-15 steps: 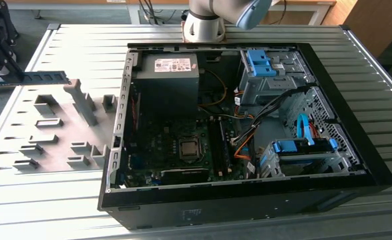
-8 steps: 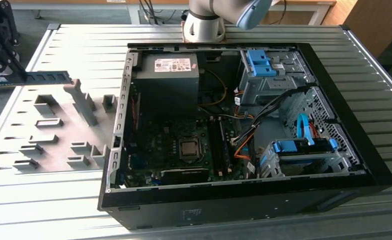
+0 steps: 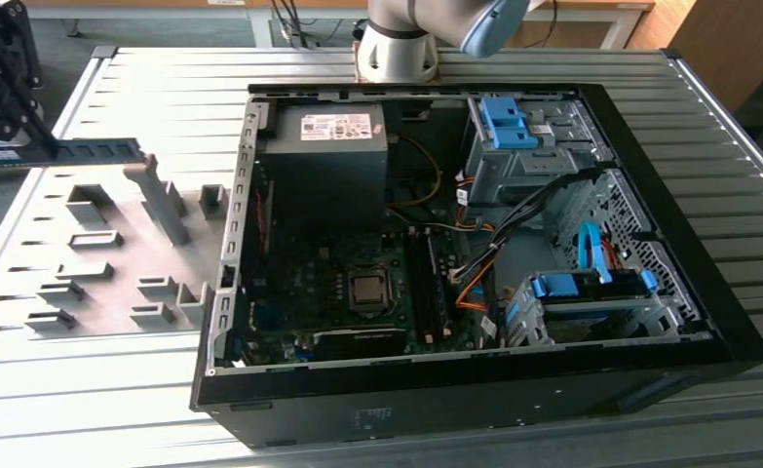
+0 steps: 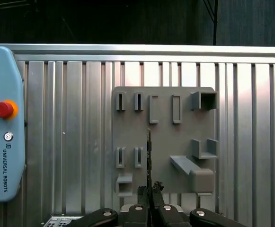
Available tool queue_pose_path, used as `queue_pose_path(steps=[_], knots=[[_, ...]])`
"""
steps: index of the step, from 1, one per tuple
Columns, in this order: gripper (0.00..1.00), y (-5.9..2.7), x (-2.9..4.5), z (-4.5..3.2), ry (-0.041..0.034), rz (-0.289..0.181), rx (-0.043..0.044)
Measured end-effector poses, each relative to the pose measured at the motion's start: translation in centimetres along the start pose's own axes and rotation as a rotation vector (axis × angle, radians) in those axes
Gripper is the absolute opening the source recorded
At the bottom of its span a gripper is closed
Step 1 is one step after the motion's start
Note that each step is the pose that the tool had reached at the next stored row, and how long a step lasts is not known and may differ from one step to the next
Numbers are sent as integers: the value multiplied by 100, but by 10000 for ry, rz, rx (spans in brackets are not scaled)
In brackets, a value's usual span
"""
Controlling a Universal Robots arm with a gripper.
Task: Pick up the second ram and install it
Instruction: 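Pick up the second ram and move it above second insertion slot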
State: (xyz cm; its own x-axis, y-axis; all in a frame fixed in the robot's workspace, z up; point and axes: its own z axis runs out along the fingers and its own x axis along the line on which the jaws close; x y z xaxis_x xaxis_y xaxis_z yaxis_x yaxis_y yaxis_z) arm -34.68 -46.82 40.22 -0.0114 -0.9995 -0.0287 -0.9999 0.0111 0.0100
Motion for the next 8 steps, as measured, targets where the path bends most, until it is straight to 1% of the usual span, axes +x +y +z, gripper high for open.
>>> queue_pose_path(steps=[8], knots=[[14,-51,-1,-1,1,0,0]])
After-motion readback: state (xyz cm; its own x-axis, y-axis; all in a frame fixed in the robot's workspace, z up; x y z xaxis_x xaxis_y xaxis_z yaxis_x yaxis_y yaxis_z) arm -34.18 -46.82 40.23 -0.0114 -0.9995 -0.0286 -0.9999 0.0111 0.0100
